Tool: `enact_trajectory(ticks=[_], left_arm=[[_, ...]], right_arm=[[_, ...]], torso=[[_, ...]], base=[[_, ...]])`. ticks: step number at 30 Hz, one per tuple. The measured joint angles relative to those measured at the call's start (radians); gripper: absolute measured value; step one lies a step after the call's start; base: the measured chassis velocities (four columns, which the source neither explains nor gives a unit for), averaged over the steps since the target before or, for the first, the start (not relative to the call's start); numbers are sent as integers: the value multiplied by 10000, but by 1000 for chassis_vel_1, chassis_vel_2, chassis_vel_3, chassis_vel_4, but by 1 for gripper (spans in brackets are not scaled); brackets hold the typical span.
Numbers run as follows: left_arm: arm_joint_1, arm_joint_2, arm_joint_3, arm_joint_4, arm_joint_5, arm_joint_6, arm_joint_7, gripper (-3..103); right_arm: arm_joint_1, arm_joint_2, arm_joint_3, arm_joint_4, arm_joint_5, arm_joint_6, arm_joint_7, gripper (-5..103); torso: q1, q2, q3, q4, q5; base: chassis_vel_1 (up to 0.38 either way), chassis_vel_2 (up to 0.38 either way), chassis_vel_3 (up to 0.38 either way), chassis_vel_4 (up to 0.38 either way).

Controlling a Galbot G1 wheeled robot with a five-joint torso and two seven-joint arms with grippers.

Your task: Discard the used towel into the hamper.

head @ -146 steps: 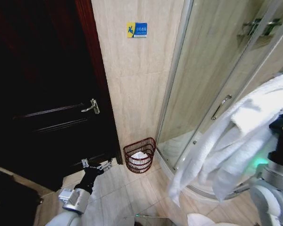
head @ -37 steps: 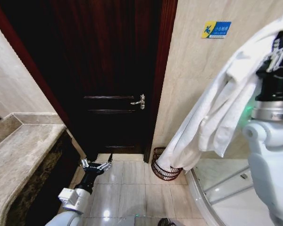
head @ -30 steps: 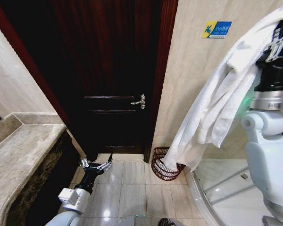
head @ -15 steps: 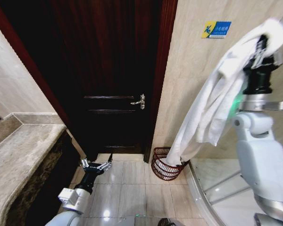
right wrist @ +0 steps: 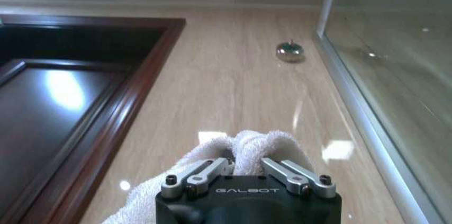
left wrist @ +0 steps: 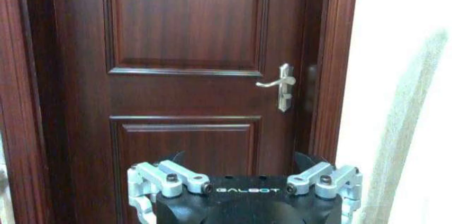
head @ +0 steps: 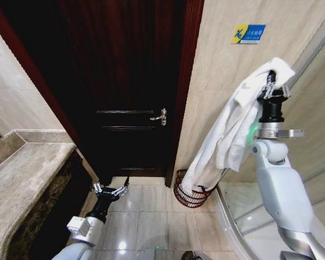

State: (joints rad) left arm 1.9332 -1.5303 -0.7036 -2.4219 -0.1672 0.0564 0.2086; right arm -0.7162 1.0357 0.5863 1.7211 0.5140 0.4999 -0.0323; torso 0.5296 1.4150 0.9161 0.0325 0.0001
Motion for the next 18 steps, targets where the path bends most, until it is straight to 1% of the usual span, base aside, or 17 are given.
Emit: enact_trajectory(ticks=[5,14,18], left_arm=[[0,0,0,0,0,0,0,100],[0,-1,0,0,0,0,0,100],[0,0,0,0,0,0,0,100]], right_arm=[[337,127,-145,-449,-62,88,-2,5],[1048,138,-272,-1188,-140,95,-1,5],[1336,196,-415,-1808,-188,210,-11,5]], torso=[[0,0,0,1,-1],[0,0,0,1,-1],[1,0,0,1,-2]], base=[[0,0,0,0],[0,0,0,0],[0,0,0,0]])
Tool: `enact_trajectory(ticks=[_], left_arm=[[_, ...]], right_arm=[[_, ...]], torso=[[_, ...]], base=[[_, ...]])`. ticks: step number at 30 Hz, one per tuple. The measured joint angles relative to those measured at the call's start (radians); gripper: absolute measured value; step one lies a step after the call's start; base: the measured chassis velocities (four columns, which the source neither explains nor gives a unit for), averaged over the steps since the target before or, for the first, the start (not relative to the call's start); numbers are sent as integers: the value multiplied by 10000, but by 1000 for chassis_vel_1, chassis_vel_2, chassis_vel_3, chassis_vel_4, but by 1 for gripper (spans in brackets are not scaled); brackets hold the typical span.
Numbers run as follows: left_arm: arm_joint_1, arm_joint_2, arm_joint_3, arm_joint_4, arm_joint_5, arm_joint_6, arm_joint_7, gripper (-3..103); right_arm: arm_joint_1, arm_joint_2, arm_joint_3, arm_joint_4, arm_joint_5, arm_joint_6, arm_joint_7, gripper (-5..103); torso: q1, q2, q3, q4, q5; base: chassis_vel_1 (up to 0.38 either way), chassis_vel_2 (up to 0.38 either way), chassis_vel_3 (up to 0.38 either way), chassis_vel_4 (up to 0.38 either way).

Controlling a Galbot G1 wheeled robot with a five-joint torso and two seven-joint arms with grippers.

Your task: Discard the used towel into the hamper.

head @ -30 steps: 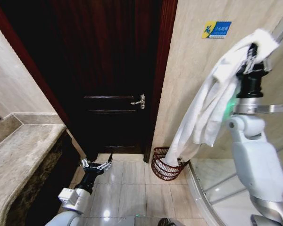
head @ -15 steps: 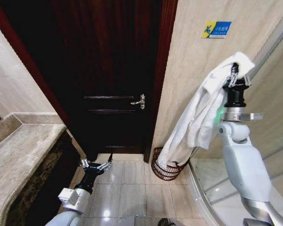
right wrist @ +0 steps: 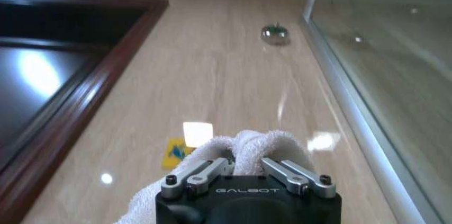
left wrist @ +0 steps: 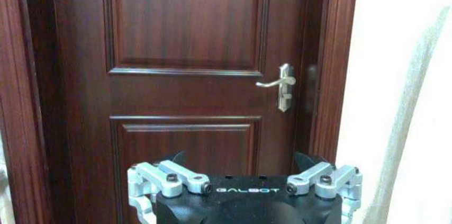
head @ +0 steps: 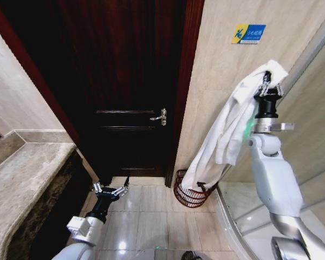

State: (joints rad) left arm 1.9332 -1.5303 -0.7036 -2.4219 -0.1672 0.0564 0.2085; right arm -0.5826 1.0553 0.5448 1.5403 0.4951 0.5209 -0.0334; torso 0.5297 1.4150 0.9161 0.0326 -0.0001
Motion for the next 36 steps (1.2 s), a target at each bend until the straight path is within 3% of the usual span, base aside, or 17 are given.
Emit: enact_trajectory(ticks=[17,36], left_arm=[[0,0,0,0,0,0,0,100],[0,0,0,0,0,0,0,100]], right_arm=[[-662,291,130,-600,-246,388,-165,5],[-2457,411,701,-896,-428,894,-490,5]], torso=[[0,0,0,0,0],[0,0,-1,0,-1]], base=[[0,0,0,0],[0,0,0,0]])
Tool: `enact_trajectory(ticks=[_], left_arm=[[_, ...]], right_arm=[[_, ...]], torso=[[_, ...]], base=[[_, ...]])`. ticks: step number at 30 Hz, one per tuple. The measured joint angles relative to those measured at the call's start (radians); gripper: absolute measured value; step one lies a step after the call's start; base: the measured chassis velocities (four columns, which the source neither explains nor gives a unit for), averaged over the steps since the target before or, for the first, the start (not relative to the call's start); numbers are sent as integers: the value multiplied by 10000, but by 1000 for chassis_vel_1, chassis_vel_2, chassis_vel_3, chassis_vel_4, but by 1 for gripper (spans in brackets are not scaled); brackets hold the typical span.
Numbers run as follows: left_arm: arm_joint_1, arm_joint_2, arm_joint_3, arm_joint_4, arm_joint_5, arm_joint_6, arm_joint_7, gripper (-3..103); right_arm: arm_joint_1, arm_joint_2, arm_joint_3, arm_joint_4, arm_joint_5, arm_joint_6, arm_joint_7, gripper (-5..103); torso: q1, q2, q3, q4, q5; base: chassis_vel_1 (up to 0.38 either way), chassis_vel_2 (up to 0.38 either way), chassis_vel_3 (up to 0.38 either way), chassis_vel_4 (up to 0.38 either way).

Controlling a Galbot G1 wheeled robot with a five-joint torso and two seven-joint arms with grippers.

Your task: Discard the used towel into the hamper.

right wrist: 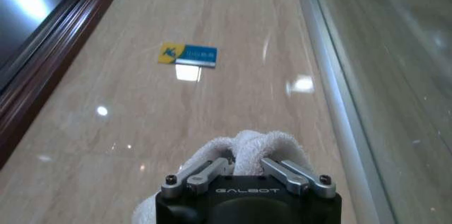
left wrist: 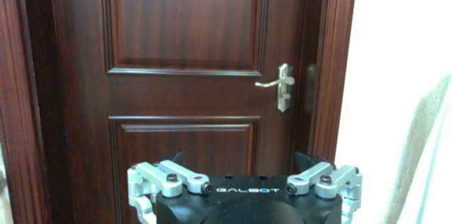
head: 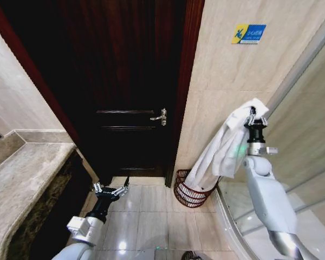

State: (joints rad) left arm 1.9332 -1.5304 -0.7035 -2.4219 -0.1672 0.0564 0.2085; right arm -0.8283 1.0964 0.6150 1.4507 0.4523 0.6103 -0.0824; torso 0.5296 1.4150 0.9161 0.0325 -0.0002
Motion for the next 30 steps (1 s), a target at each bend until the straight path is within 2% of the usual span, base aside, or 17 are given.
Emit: enact_trajectory(ticks=[14,22,30], left_arm=[[0,0,0,0,0,0,1,100],[0,0,-1,0,0,0,0,100],[0,0,0,0,0,0,0,100]], right_arm=[[-765,319,36,-156,-223,289,-144,5],[-620,520,-116,-952,-304,1009,-876,5],[-714,809,-562,-1378,-557,1348,-966,5]], torso=[[0,0,0,0,1],[0,0,0,1,-1],[0,0,1,0,3]], base=[[0,0,0,0],[0,0,0,0],[0,0,0,0]])
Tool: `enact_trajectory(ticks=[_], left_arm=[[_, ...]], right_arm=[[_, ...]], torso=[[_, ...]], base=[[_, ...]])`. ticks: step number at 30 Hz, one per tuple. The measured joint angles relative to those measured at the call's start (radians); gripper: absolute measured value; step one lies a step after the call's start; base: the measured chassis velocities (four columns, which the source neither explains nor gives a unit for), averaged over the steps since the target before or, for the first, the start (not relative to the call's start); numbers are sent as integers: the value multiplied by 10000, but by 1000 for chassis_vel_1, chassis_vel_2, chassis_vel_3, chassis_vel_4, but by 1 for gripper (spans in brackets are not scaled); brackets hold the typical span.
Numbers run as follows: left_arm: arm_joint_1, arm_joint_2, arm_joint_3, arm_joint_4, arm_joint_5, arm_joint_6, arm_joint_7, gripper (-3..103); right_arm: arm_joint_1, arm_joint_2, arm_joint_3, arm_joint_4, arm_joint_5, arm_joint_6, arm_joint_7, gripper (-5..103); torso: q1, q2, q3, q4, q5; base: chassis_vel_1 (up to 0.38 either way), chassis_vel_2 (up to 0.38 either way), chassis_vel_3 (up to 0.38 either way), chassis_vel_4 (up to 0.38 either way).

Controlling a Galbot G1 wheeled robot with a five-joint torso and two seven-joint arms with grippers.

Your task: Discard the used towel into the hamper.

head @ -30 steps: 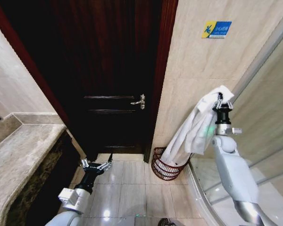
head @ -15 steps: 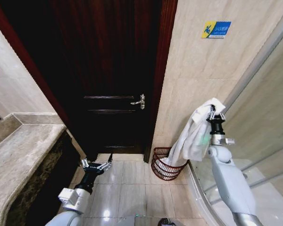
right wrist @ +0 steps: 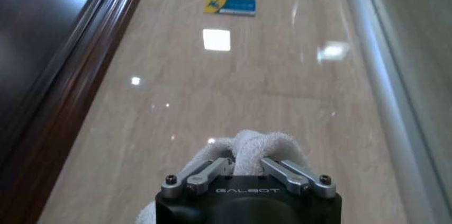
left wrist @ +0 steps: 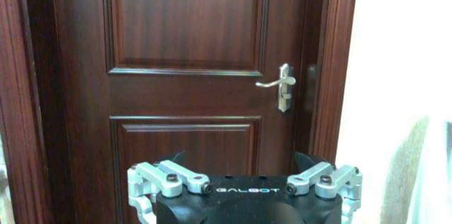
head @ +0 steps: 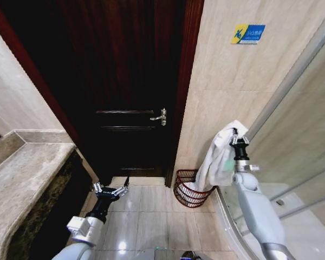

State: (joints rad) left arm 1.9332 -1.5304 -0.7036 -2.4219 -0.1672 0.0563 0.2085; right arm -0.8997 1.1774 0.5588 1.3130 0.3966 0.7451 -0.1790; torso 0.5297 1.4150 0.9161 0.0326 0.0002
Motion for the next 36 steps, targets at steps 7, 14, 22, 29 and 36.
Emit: enact_trajectory(ticks=[7,14,22,29,36], left_arm=[[0,0,0,0,0,0,0,100],[0,0,0,0,0,0,0,100],[0,0,0,0,0,0,0,100],[0,0,0,0,0,0,0,100],[0,1,0,0,0,0,0,100]], right_arm=[[107,161,-232,-421,-102,202,-26,5],[274,345,-344,-1143,-74,429,-81,5],[655,650,-368,-2294,-199,775,-286,5],[1028,913,-462,-3207,-264,801,-346,5],[1255,1046,-499,-3941,-239,801,-427,5]], torso=[[0,0,0,0,-2],[0,0,0,0,-2],[0,0,0,0,-1],[0,0,0,0,-2],[0,0,0,0,-2]], base=[[0,0,0,0],[0,0,0,0],[0,0,0,0],[0,0,0,0],[0,0,0,0]])
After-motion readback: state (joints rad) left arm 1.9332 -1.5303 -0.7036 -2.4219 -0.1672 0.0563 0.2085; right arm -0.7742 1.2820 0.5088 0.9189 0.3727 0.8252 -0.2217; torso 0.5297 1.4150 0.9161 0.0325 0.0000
